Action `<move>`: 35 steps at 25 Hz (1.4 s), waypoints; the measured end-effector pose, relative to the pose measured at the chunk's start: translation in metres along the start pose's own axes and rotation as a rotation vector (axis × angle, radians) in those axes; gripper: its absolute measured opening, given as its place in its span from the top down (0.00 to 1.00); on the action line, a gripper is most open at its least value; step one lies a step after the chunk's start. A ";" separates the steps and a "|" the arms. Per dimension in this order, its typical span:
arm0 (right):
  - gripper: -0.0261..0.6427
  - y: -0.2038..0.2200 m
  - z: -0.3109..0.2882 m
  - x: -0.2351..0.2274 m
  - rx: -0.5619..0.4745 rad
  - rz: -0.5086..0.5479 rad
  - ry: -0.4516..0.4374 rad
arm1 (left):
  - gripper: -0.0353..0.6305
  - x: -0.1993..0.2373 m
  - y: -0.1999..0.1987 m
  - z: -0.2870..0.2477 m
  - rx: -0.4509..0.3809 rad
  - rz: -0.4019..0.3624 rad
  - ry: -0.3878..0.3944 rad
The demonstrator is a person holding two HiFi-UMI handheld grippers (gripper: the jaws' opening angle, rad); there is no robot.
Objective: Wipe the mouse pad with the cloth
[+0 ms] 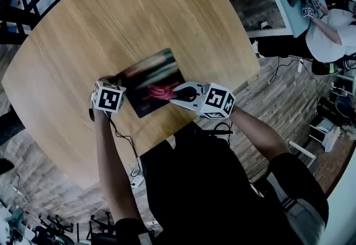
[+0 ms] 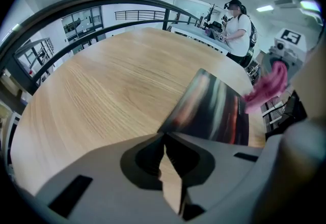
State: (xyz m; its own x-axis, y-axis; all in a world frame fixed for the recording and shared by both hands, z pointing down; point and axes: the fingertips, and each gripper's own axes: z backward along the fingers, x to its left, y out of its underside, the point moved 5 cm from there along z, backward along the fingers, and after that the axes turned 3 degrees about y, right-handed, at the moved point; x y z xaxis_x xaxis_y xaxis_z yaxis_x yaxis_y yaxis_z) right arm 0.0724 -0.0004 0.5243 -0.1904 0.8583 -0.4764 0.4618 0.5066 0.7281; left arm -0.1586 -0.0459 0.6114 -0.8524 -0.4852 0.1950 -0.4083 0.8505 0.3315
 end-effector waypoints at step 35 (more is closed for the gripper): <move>0.88 0.007 -0.051 -0.118 0.344 0.495 0.324 | 0.91 0.003 -0.002 0.002 0.011 0.029 -0.003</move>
State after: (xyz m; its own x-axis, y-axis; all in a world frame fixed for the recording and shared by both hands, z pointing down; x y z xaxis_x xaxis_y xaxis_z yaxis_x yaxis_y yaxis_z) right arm 0.0539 -0.0944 0.6106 -0.1109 0.9904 0.0823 0.7999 0.0398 0.5988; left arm -0.1606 -0.0483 0.6096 -0.8646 -0.4600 0.2020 -0.3871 0.8663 0.3157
